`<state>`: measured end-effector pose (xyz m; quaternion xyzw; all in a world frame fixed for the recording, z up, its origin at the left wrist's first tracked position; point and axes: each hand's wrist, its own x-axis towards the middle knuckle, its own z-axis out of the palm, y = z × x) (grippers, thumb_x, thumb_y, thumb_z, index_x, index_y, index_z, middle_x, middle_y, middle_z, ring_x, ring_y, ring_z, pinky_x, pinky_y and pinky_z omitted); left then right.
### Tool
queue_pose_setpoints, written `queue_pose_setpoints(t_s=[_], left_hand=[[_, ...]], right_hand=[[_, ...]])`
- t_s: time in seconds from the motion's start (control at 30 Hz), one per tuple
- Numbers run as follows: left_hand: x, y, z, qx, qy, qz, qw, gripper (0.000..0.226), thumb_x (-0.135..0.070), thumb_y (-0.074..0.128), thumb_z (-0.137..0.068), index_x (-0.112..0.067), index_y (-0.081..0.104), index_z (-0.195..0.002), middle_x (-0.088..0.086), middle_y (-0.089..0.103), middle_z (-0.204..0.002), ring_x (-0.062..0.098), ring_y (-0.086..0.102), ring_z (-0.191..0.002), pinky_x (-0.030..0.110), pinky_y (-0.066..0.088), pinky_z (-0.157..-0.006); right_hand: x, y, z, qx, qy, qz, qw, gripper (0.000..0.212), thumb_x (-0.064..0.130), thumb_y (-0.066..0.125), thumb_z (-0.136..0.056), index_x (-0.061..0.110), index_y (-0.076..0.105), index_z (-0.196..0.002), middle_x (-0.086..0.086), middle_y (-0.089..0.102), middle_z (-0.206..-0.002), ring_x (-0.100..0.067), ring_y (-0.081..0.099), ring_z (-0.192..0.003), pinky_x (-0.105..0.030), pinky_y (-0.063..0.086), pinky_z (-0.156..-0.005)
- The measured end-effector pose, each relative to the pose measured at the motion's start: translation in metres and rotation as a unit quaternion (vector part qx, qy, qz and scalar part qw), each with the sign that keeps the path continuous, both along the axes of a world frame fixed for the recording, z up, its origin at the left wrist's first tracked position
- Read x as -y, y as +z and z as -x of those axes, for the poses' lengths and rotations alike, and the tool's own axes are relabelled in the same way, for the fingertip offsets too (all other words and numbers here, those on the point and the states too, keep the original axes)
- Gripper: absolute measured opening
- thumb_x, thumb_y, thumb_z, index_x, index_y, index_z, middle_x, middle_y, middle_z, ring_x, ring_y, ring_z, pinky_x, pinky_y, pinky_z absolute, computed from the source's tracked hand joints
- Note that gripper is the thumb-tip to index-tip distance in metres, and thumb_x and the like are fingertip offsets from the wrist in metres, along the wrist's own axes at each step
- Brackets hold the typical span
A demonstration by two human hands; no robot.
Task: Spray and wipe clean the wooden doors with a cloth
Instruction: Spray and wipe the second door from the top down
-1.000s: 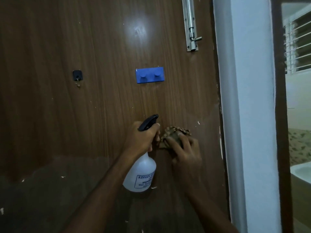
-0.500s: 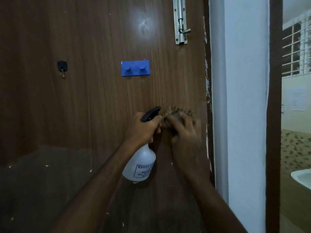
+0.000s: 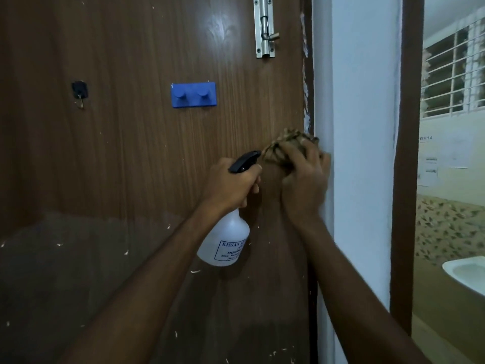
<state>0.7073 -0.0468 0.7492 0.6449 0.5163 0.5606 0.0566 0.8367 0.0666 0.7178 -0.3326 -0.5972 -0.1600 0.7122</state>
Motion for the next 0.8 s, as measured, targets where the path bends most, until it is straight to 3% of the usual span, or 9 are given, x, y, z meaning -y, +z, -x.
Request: queue_pose_setpoints(t_s=[0.1,0.2,0.3,0.4,0.53,0.63,0.73,0.8], left_hand=[[-0.002,-0.003,-0.006,0.006,-0.004,-0.007,1.0,0.031,-0.023,0.062,-0.104,-0.009,0.07,-0.077,0.008,0.071,-0.067,0.013,0.054,-0.041,0.021,0.041,-0.042],[-0.005,-0.011,-0.011,0.007,0.008,-0.009,1.0,0.031,-0.023,0.063,-0.102,-0.009,0.071,-0.075,0.009,0.072,-0.066,0.015,0.055,-0.04,0.023,0.042,-0.043],[-0.006,-0.018,-0.014,0.014,0.003,-0.001,1.0,0.031,-0.02,0.063,-0.101,-0.004,0.072,-0.076,0.013,0.072,-0.067,0.017,0.054,-0.04,0.026,0.042,-0.043],[-0.007,-0.024,-0.022,0.011,0.008,0.002,1.0,0.031,-0.021,0.063,-0.102,-0.005,0.072,-0.076,0.011,0.071,-0.066,0.017,0.054,-0.04,0.025,0.042,-0.042],[-0.008,-0.038,-0.023,0.024,0.015,-0.006,1.0,0.032,-0.021,0.062,-0.103,-0.007,0.07,-0.075,0.008,0.069,-0.064,0.016,0.054,-0.039,0.025,0.042,-0.041],[-0.008,-0.056,-0.023,0.05,0.015,0.0,0.999,0.034,-0.02,0.063,-0.102,-0.005,0.07,-0.073,0.009,0.069,-0.063,0.017,0.053,-0.039,0.026,0.041,-0.042],[-0.005,-0.073,-0.019,0.058,0.033,0.009,0.998,0.035,-0.02,0.064,-0.101,-0.003,0.071,-0.072,0.011,0.07,-0.063,0.016,0.053,-0.038,0.025,0.04,-0.042],[-0.001,-0.082,-0.015,0.055,0.038,0.016,0.998,0.034,-0.021,0.064,-0.102,-0.004,0.072,-0.074,0.011,0.071,-0.065,0.015,0.053,-0.039,0.025,0.041,-0.043]], right_hand=[[-0.006,0.022,-0.007,-0.003,-0.009,-0.017,1.0,0.061,-0.008,0.044,-0.084,0.023,0.071,-0.129,-0.003,0.059,-0.142,-0.032,0.05,-0.119,-0.045,0.057,-0.078],[0.001,-0.043,-0.002,0.006,-0.006,-0.019,1.0,0.055,0.003,0.04,-0.089,0.022,0.071,-0.129,-0.007,0.06,-0.141,-0.035,0.051,-0.118,-0.045,0.057,-0.079],[0.009,-0.107,0.003,0.041,-0.002,-0.021,0.999,0.049,0.0,0.051,-0.088,0.021,0.075,-0.125,-0.009,0.064,-0.136,-0.032,0.053,-0.113,-0.045,0.057,-0.074],[0.002,-0.075,-0.009,0.064,0.012,-0.031,0.997,0.039,0.009,0.054,-0.092,0.021,0.075,-0.122,-0.008,0.064,-0.134,-0.031,0.053,-0.113,-0.042,0.056,-0.073],[0.0,-0.04,-0.003,0.033,0.007,-0.019,0.999,0.043,0.006,0.054,-0.093,0.025,0.072,-0.128,-0.003,0.06,-0.142,-0.027,0.048,-0.117,-0.042,0.057,-0.074],[0.01,-0.105,0.005,0.015,0.028,-0.019,0.999,0.031,0.019,0.057,-0.1,0.023,0.074,-0.126,-0.005,0.061,-0.139,-0.031,0.052,-0.118,-0.048,0.057,-0.081],[0.019,-0.179,0.007,0.058,0.029,-0.008,0.998,0.041,0.008,0.047,-0.095,0.016,0.075,-0.124,-0.012,0.063,-0.134,-0.036,0.053,-0.116,-0.054,0.058,-0.077],[0.013,-0.174,0.004,0.068,0.044,0.0,0.997,0.046,0.003,0.047,-0.091,0.018,0.074,-0.125,-0.01,0.061,-0.136,-0.036,0.052,-0.118,-0.054,0.058,-0.078]])
